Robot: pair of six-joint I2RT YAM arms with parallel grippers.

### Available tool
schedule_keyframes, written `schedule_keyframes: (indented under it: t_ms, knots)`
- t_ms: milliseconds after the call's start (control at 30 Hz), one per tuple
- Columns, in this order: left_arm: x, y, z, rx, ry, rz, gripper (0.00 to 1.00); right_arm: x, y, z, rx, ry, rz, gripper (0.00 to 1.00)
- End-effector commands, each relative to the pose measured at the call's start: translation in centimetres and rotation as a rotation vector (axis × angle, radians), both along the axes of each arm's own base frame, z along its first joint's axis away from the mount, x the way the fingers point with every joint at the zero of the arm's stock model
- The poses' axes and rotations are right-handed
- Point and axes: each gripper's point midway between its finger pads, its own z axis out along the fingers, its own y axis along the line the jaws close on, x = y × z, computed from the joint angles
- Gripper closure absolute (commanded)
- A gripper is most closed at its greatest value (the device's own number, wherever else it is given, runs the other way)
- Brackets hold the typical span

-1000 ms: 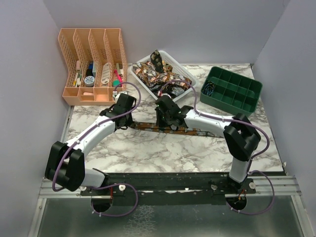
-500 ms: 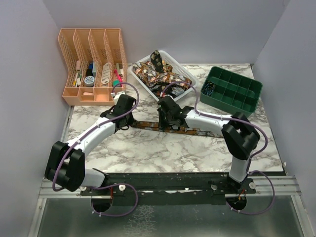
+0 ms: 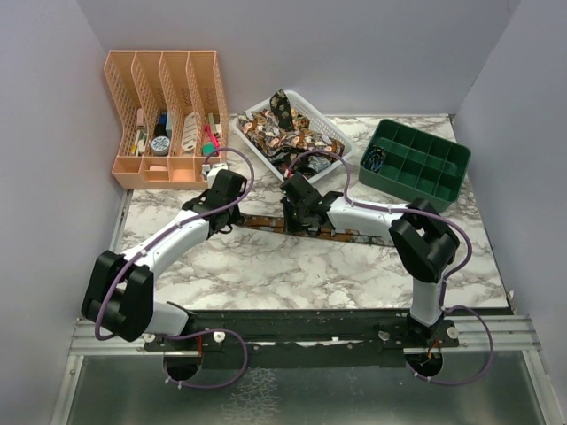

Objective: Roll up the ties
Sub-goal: Roll the tie at the center of the board.

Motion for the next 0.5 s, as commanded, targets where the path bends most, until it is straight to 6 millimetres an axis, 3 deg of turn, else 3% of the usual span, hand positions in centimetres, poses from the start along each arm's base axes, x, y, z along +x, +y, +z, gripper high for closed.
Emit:
schedule_keyframes:
  t_ms: [0, 467]
  knots:
    - [1.2, 0.3, 0.5, 0.065, -0.041, 0.025, 1.00, 0.4, 0.7, 2.4, 0.044, -0.030, 0.019, 0.86]
    - [1.8, -1.8, 1.1, 0.090, -0.123, 0.037, 1.00, -0.1, 1.0, 2.5, 0.082, -0.011, 0.006, 0.85]
